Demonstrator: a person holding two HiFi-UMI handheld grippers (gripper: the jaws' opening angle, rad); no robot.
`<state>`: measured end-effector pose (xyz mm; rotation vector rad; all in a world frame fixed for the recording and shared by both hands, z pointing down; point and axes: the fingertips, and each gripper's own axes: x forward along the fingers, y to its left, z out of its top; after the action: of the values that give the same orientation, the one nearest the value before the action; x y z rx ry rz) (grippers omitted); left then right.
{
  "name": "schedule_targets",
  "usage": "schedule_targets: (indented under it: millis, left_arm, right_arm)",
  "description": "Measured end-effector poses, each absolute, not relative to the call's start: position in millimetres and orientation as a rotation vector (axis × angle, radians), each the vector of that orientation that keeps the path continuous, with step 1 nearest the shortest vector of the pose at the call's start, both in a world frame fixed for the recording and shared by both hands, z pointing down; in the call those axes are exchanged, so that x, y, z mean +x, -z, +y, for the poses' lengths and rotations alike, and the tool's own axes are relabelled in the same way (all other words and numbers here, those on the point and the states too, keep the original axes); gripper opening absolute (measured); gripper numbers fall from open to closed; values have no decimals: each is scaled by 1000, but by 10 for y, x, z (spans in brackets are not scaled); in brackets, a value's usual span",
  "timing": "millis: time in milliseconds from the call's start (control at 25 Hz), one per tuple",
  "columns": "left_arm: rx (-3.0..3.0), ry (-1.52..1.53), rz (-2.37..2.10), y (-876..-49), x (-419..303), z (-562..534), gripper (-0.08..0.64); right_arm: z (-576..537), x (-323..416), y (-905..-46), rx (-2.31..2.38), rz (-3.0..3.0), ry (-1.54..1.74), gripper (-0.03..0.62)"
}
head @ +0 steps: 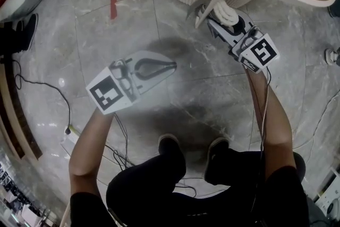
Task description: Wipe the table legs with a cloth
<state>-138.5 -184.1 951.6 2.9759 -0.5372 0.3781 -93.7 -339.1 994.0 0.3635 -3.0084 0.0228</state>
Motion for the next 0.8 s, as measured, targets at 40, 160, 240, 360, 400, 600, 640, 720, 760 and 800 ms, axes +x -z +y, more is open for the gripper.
schedule_targets:
  millis: [40, 160, 240, 360, 400, 600, 640, 720, 760, 800]
  left_arm:
    - [2982, -385, -536, -9519, -1395, -1830, 6]
    - [2970, -404, -546, -9557, -1442, -1810, 6]
    - [2948, -409, -560, -9599, -1472, -1793, 6]
    - [2918, -410, -562, -9666, -1468, -1737, 6]
    - [2909, -411, -558, -9690, -1455, -1715, 6]
    - [2867, -371, -556, -9686, -1379, -1673, 6]
    - [2867, -353, -557, -9646, -1375, -1686, 6]
    - [2862, -319, -577, -9562, -1394, -1726, 6]
    - [2859, -307, -592, -9527, -1411, -1751, 6]
    - [2863, -301, -602, -9497, -1427, -1777, 6]
  right_arm:
    - [-3382, -932, -10160, 375, -2972, -63, 110]
    - [-3373, -920, -10622, 426, -2905, -191, 110]
    - [-3384, -934, -10837, 450, -2861, -247, 110]
    - [-3383, -945, -11127, 455, -2766, -266, 110]
    - [-3369, -935, -11219, 447, -2720, -266, 110]
    - [-3030, -794, -11223, 232, -2540, -458, 117]
    - [-2892, -797, -11048, 119, -2551, -498, 117]
    - [-2632, -875, -10469, -127, -2639, -478, 117]
    - [-2564, -926, -10081, -205, -2719, -440, 117]
    - [-2547, -968, -9671, -230, -2813, -411, 117]
